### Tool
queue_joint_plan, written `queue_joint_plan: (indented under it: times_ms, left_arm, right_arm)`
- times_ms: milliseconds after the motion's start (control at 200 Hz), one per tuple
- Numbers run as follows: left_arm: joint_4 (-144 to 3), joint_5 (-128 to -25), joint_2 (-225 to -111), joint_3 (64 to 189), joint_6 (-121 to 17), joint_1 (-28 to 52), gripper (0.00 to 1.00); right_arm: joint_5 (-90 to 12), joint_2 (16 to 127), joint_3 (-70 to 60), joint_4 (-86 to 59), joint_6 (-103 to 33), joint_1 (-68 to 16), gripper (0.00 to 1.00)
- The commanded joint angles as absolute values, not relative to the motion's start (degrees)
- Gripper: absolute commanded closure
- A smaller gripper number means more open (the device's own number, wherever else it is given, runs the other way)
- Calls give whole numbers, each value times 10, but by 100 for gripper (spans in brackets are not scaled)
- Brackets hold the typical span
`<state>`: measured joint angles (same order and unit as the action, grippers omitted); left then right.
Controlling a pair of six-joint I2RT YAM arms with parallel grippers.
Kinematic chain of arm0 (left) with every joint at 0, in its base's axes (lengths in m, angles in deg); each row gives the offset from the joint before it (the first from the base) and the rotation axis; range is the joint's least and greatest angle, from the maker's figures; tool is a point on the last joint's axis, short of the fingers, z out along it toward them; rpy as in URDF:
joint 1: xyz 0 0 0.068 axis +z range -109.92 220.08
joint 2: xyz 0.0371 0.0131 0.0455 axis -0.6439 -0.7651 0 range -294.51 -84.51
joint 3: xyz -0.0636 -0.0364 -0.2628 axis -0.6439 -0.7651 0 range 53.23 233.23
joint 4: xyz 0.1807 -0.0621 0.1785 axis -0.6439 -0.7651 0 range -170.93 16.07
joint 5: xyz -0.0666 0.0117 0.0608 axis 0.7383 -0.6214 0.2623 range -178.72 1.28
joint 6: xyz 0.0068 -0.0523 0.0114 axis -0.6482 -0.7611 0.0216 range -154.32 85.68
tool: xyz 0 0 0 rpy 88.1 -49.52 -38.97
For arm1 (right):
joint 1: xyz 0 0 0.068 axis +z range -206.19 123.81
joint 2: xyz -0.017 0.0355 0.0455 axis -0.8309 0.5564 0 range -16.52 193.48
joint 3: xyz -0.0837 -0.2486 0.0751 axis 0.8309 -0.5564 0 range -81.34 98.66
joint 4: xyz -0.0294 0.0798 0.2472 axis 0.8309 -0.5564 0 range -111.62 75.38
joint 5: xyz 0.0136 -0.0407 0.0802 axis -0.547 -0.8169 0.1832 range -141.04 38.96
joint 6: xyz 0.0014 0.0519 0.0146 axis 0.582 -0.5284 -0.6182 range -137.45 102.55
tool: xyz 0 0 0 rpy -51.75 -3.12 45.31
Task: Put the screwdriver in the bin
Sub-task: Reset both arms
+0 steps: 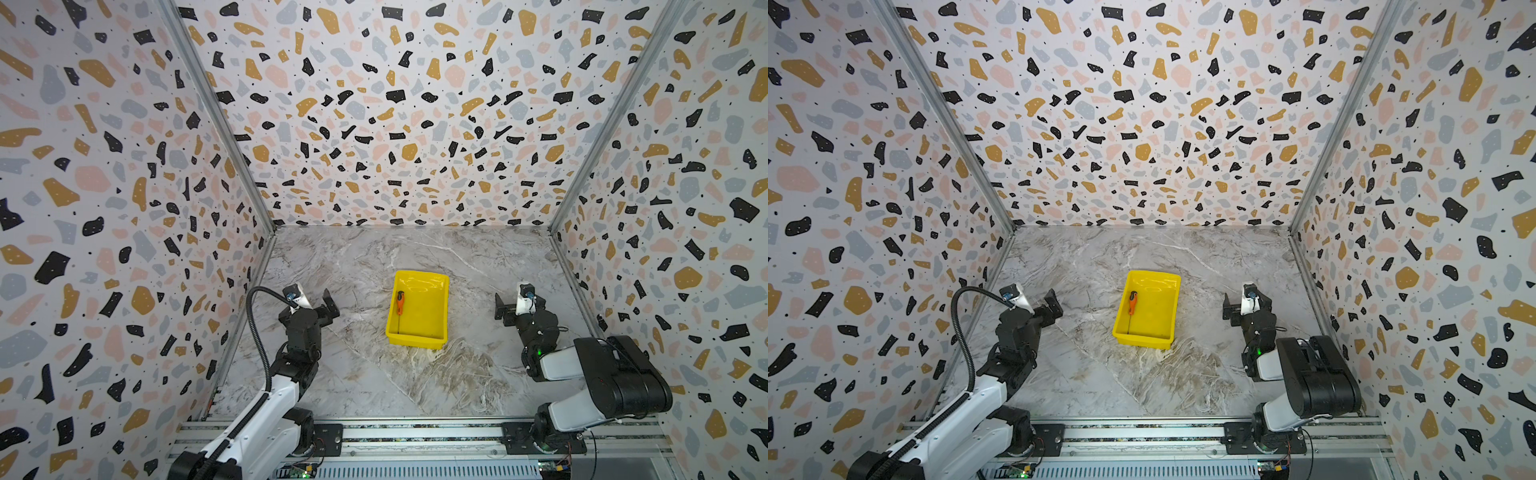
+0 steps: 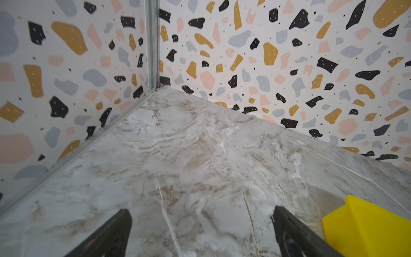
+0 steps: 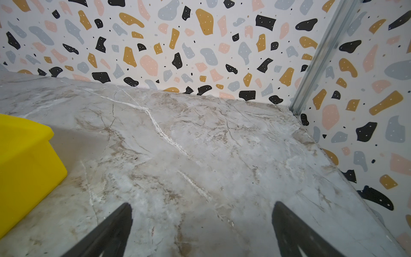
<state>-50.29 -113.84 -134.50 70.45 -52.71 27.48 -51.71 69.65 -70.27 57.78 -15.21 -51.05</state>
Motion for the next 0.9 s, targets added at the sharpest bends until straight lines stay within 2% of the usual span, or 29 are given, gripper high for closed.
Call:
queue_joint_plan:
  times_ms: [0, 195, 285, 350, 430, 621, 791, 896]
  left_arm:
    - [-425, -1199, -1367, 698, -445, 276, 0]
    - [-346, -1222, -1409, 648, -426, 276, 0]
    - [-254, -1228, -1419, 587, -426, 276, 0]
    - [-314, -1209, -1391, 597, -428, 275, 0]
    - [-273, -1199, -1361, 566, -421, 275, 0]
    - [-185, -1278, -1335, 517, -430, 277, 0]
    - [-117, -1320, -1414, 533, -431, 276, 0]
    - [1, -1334, -1535, 538, -427, 276, 0]
  right_arm:
    - [-514, 687, -699, 575, -151, -511, 1]
    - [-513, 688, -699, 574, -151, -510, 1]
    - [-512, 688, -699, 574, -152, -512, 1]
    - [-512, 688, -698, 574, -152, -511, 1]
    - [-511, 688, -698, 574, -152, -512, 1]
    - [-511, 689, -698, 572, -152, -512, 1]
    - [-510, 688, -698, 572, -152, -512, 1]
    - [-510, 688, -697, 572, -152, -512, 1]
